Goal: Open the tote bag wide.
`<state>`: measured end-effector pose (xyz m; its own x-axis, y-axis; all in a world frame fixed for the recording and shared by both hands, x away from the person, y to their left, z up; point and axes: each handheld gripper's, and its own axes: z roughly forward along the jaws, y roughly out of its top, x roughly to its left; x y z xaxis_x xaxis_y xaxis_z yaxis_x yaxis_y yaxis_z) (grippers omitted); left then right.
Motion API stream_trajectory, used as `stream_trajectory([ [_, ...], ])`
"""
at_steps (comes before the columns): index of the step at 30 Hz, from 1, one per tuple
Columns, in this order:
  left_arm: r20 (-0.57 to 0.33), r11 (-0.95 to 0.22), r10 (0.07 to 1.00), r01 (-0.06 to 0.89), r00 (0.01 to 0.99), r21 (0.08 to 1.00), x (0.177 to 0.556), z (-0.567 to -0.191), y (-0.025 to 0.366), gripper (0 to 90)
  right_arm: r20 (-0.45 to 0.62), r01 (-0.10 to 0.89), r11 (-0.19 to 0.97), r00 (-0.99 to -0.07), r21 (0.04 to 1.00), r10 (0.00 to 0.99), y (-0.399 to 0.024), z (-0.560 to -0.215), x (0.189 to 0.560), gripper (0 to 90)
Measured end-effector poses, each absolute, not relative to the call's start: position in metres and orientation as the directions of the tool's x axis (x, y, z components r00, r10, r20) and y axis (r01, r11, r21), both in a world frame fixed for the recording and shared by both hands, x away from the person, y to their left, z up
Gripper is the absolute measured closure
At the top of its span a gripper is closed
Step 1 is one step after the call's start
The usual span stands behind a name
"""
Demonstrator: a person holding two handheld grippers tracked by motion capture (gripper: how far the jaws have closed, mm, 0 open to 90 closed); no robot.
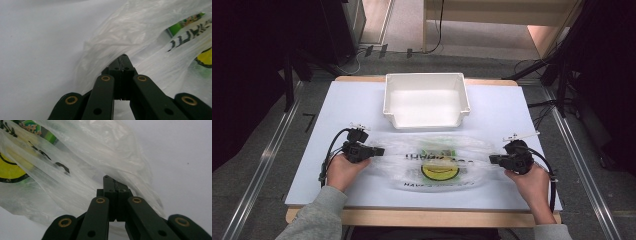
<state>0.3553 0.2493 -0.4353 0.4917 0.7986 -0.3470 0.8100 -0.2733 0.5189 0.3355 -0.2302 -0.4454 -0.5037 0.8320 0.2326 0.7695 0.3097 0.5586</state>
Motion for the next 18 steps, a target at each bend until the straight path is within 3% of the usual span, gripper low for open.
stream_trajectory([
  [18,-0.336,-0.339,0.732,0.745,0.593,0.575,0.356,-0.398,0.211,90.0,0.253,0.712,0.351,-0.593,0.608,0.764,-0.182,-0.419,0.339,90.0],
])
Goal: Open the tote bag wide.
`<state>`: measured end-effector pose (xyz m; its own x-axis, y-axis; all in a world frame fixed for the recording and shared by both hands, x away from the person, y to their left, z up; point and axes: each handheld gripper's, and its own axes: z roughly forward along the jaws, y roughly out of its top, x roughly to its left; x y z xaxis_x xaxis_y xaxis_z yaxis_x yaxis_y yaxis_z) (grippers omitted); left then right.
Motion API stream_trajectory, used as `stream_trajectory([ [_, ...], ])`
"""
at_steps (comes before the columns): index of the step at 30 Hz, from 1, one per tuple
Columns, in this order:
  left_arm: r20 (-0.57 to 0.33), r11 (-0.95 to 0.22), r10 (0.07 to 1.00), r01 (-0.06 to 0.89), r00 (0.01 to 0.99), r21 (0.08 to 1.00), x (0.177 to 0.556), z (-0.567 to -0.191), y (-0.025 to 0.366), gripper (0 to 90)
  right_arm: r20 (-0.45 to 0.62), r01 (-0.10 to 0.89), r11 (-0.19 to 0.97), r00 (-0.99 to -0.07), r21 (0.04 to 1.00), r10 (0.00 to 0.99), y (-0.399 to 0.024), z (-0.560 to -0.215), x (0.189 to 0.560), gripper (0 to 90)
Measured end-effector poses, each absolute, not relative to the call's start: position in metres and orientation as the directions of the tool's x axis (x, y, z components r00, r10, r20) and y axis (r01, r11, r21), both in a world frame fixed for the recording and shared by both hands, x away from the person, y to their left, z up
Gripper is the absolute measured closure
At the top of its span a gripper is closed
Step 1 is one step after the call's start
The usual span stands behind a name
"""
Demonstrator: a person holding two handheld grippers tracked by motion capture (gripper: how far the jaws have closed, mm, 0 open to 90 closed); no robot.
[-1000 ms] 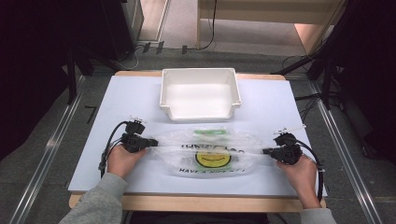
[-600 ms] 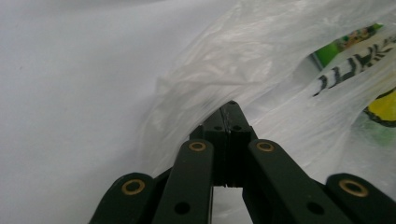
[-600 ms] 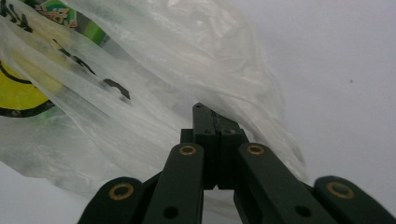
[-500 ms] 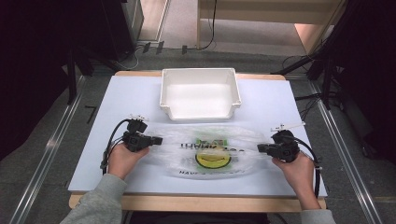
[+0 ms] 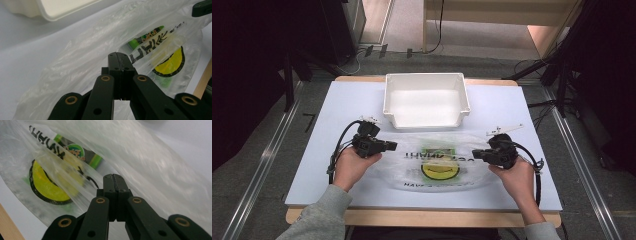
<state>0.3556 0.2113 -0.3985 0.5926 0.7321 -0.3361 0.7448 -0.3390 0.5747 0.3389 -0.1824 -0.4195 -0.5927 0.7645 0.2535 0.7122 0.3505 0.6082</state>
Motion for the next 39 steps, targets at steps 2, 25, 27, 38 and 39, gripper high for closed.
stream_trajectory([
  [2,-0.334,-0.351,0.723,0.738,0.605,0.577,0.358,-0.397,0.206,90.0,0.262,0.707,0.354,-0.603,0.612,0.753,-0.176,-0.420,0.341,90.0],
  [25,-0.344,-0.355,0.699,0.721,0.627,0.595,0.365,-0.409,0.189,90.0,0.261,0.677,0.423,-0.668,0.602,0.697,-0.113,-0.442,0.358,90.0],
  [27,-0.344,-0.358,0.698,0.721,0.629,0.593,0.365,-0.409,0.189,90.0,0.259,0.674,0.423,-0.670,0.605,0.696,-0.108,-0.442,0.361,90.0],
  [38,-0.346,-0.358,0.699,0.726,0.625,0.587,0.366,-0.411,0.189,90.0,0.230,0.663,0.415,-0.662,0.623,0.713,-0.102,-0.429,0.386,90.0],
  [39,-0.347,-0.355,0.701,0.727,0.623,0.588,0.366,-0.412,0.188,90.0,0.228,0.665,0.414,-0.659,0.622,0.717,-0.102,-0.428,0.389,90.0],
])
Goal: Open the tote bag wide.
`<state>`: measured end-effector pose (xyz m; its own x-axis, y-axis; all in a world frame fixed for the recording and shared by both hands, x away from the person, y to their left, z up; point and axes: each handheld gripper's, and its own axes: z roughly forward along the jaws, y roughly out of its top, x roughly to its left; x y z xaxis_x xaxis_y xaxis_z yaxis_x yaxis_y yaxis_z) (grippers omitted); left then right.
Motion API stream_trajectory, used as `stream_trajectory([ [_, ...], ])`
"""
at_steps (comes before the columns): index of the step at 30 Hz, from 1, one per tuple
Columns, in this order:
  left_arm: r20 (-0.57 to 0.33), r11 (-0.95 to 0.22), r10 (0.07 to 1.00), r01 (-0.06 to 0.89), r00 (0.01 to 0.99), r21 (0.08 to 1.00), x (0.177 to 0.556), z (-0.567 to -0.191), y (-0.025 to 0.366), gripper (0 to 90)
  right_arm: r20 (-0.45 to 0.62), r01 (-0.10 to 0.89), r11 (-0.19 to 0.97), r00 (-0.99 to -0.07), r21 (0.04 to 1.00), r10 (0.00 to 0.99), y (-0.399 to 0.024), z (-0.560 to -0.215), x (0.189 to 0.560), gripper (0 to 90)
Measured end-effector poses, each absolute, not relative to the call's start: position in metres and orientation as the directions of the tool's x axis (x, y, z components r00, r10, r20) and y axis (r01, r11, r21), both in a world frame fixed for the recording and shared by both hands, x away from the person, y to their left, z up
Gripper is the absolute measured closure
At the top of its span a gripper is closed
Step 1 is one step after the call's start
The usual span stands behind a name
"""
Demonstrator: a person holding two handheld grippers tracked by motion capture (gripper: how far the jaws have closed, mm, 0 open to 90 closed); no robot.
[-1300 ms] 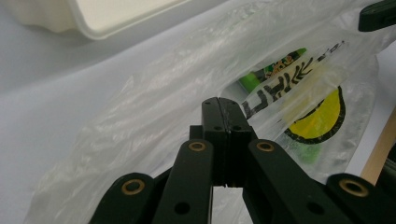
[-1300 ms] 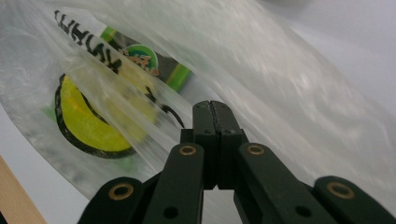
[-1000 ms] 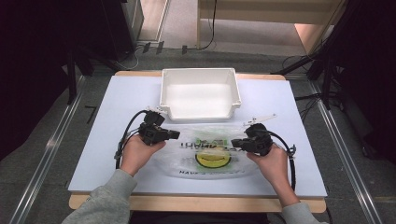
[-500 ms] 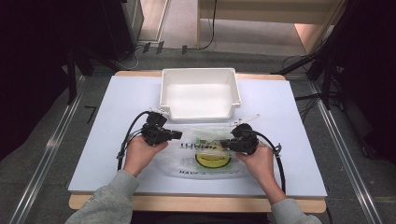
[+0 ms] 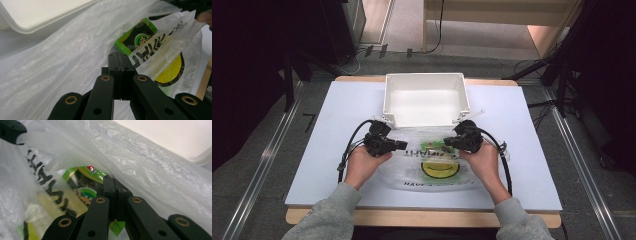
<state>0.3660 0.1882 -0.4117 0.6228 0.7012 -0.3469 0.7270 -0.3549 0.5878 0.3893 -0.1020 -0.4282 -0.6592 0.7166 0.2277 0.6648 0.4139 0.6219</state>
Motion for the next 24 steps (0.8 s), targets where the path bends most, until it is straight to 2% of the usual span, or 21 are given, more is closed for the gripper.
stream_trajectory([
  [11,-0.348,-0.357,0.706,0.734,0.617,0.577,0.378,-0.419,0.181,90.0,0.229,0.691,0.406,-0.633,0.598,0.740,-0.101,-0.436,0.415,90.0],
  [24,-0.334,-0.364,0.737,0.761,0.588,0.537,0.395,-0.448,0.179,90.0,0.260,0.726,0.386,-0.604,0.569,0.753,-0.105,-0.456,0.428,90.0],
])
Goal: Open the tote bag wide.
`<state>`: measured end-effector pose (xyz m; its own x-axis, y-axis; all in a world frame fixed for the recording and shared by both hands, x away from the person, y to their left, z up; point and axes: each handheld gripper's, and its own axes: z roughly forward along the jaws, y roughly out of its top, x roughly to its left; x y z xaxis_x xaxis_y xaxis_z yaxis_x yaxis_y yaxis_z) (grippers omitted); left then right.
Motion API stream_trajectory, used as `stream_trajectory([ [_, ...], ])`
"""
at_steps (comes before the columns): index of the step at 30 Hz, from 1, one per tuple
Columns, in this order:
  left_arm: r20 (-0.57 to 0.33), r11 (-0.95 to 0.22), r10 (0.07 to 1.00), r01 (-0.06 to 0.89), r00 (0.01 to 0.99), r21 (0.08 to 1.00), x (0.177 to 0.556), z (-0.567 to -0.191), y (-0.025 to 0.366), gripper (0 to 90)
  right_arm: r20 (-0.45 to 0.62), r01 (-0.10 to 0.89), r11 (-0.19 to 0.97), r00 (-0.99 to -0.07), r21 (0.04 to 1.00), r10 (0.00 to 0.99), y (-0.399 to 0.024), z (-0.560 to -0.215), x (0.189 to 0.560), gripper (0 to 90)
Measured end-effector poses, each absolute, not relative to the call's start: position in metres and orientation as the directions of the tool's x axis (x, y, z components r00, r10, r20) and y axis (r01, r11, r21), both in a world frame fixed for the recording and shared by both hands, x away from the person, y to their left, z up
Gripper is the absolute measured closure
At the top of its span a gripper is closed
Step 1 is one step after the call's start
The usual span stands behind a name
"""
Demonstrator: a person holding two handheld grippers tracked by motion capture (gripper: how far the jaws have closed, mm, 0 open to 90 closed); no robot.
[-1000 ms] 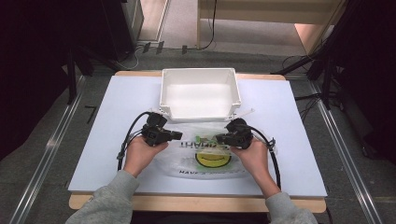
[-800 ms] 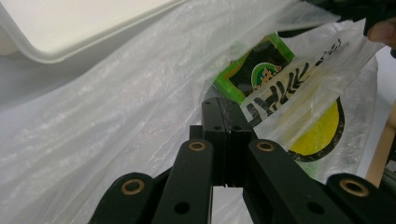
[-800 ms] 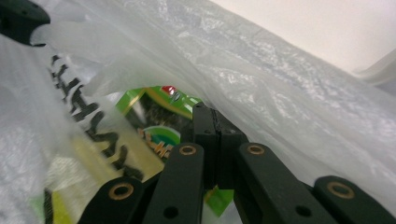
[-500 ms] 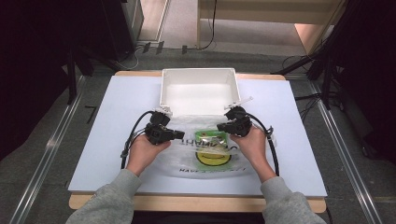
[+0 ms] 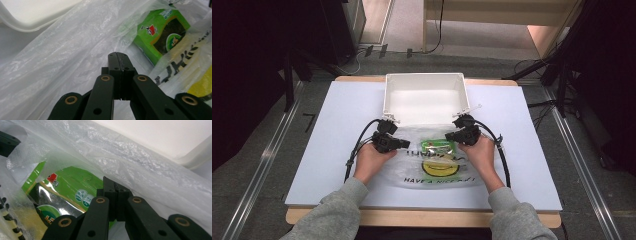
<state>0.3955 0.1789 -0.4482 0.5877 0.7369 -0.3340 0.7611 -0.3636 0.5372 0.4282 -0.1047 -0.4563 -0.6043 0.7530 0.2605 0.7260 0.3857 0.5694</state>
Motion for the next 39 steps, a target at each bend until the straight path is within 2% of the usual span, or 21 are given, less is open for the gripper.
stream_trajectory([
  [15,-0.339,-0.358,0.733,0.758,0.590,0.545,0.393,-0.448,0.175,90.0,0.294,0.674,0.413,-0.679,0.612,0.673,-0.099,-0.413,0.398,90.0],
  [23,-0.344,-0.360,0.727,0.757,0.594,0.546,0.393,-0.447,0.176,90.0,0.273,0.643,0.399,-0.692,0.653,0.668,-0.088,-0.393,0.411,90.0],
  [30,-0.346,-0.360,0.726,0.756,0.595,0.546,0.392,-0.446,0.176,90.0,0.279,0.673,0.397,-0.666,0.624,0.692,-0.081,-0.408,0.427,90.0],
  [39,-0.346,-0.363,0.724,0.756,0.596,0.544,0.392,-0.447,0.175,90.0,0.278,0.689,0.431,-0.667,0.582,0.691,-0.072,-0.432,0.430,90.0],
])
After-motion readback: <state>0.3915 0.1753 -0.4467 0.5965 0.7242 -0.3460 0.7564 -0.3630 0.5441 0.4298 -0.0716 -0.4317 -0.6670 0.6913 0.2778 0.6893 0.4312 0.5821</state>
